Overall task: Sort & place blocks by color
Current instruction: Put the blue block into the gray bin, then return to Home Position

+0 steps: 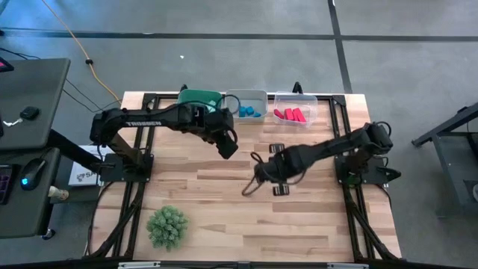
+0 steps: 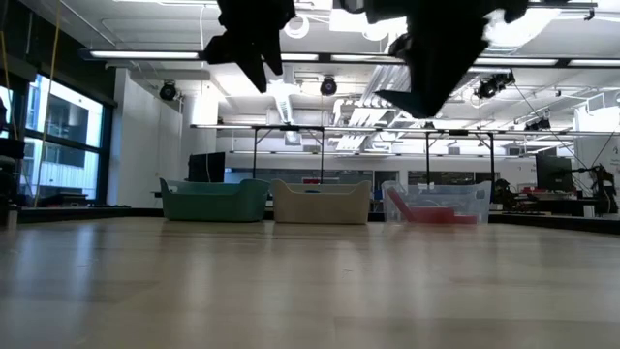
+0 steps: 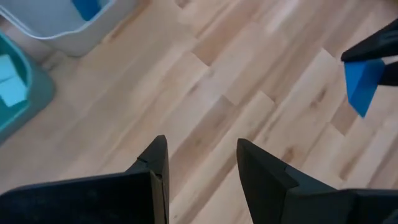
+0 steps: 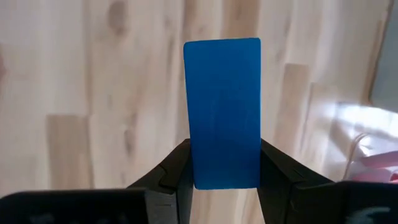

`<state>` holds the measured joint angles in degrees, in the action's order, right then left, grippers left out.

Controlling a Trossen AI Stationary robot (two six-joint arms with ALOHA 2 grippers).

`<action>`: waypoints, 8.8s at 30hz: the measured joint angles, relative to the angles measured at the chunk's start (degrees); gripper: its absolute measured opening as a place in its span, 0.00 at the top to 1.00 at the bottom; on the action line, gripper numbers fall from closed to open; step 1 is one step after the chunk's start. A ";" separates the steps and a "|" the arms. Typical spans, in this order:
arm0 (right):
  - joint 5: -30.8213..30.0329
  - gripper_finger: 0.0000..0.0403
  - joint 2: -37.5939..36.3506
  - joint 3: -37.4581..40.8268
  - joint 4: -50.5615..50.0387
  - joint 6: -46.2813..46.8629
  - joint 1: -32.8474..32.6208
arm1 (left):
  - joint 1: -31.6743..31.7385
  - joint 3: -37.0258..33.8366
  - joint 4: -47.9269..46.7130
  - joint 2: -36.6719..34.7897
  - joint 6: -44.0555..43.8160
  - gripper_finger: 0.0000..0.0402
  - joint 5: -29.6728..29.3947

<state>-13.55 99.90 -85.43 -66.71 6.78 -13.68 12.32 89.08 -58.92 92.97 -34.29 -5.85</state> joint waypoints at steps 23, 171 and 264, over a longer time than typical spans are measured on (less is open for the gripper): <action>1.06 0.73 0.07 0.00 16.16 -12.12 25.58 | 16.35 0.00 0.07 0.00 12.07 0.72 -1.07; 23.58 0.59 -7.34 -24.37 34.42 -7.25 52.71 | -1.31 -75.51 60.67 -72.78 5.49 0.72 -2.88; 20.67 0.59 -99.72 77.24 58.20 17.43 20.58 | -3.17 -88.35 61.75 -84.63 14.98 0.72 -9.55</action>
<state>7.11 0.18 -8.19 -8.51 24.21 6.90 9.15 0.73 2.83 8.34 -19.31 -15.40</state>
